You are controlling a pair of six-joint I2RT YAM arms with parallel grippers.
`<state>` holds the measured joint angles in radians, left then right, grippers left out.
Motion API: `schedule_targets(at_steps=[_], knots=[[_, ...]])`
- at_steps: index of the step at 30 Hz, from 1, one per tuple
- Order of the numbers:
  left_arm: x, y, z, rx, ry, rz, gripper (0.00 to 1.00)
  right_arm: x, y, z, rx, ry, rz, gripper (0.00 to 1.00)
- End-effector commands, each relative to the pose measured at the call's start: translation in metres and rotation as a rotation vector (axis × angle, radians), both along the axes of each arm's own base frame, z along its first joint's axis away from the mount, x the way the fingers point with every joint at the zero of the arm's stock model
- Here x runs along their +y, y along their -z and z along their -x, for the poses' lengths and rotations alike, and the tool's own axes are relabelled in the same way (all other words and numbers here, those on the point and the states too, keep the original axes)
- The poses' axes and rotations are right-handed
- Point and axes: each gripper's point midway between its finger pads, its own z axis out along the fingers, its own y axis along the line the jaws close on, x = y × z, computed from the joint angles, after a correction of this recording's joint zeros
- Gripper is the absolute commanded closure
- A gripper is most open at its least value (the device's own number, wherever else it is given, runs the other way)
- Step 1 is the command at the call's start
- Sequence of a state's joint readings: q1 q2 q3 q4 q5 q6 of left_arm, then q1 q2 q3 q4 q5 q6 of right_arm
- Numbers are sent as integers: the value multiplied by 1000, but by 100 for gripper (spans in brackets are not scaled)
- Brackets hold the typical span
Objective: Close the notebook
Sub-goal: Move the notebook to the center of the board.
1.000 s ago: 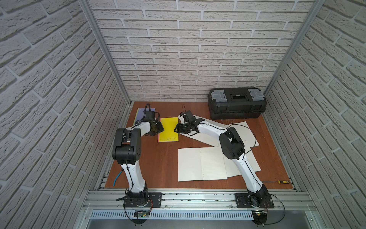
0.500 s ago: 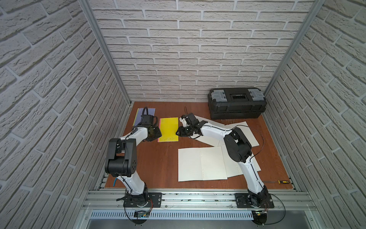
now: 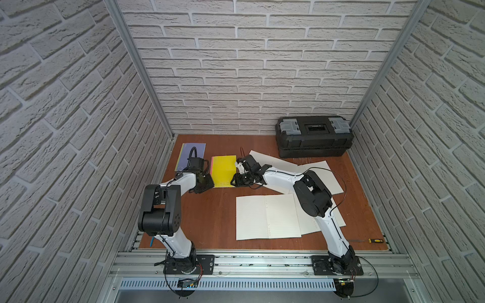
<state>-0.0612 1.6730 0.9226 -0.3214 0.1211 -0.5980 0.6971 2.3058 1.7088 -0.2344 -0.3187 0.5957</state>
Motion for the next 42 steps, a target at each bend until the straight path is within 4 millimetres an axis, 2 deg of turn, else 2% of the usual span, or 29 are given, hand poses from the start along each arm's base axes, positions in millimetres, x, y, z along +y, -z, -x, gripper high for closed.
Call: schedule_targets(at_steps=[1,8,23,31,36,42], knots=[[-4,-3,-4,-31,13,9,56,7,-21,-3,-38,3,-42,61],[-7,6,-6,-20,25,19,57,9,-16,-6,-25,7,-35,63],[-11,9,-21,-30,34,48,58,18,-9,-18,-12,10,-24,64],[-9,10,-21,-26,35,38,58,7,-15,-15,-37,19,15,63],[-9,11,-19,-24,35,37,58,-3,-9,-8,-28,37,41,63],[-9,9,-18,-24,36,36,58,-6,-4,-1,-18,41,42,63]])
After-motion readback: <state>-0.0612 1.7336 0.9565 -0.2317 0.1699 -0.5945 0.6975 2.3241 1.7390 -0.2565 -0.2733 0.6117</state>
